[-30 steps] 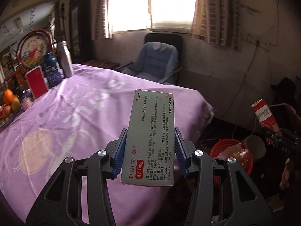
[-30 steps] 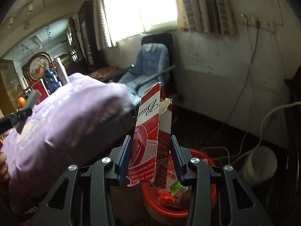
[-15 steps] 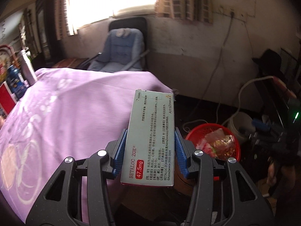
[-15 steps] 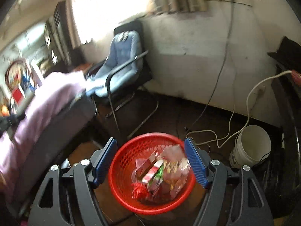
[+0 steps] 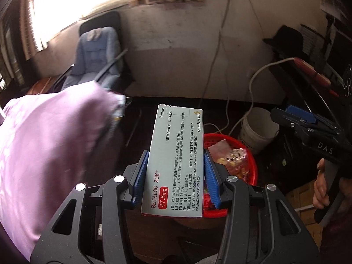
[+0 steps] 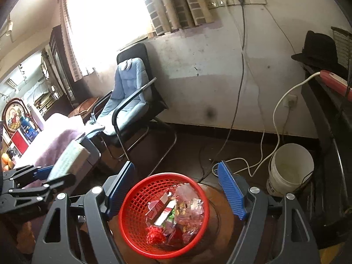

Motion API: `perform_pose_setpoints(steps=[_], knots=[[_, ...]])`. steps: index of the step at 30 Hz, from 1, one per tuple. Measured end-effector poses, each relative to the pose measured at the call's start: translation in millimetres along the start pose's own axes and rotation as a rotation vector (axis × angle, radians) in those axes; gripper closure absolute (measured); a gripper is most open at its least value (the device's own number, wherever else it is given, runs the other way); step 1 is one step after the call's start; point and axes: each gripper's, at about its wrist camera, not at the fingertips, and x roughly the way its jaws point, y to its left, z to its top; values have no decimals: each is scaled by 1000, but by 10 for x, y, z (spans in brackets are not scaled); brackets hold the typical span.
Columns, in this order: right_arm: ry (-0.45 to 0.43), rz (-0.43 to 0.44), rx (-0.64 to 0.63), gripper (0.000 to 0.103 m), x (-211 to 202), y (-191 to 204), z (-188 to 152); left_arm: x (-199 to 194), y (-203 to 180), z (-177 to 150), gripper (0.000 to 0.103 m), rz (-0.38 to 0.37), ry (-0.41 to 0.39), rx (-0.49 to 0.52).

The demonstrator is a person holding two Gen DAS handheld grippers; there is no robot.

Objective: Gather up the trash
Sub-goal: 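Carry the Betaloc box and carton with both grippers over to the red basket, then open both grippers above the red basket to drop box and carton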

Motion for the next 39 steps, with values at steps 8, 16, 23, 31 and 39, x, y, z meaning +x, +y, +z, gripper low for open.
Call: perform_pose_setpoints(steps=[8,16,23,31,39], knots=[[13,-21,52,26,57,-218,-64,372,-409,28,47,-77,47,58],[21,0,68,26,65,-221,-103,400,-343,-57,17,-52,64,58],[29,21,17,26,4,52,-64,180,-79,-117,13,-6,40,-10],[4,10,-53,19,-203,497,82,-191,173,-209,10,42,-21,-48],[-6,-83,-72,10,-463,861,179,-597,292,-376,7,44,-117,-27]])
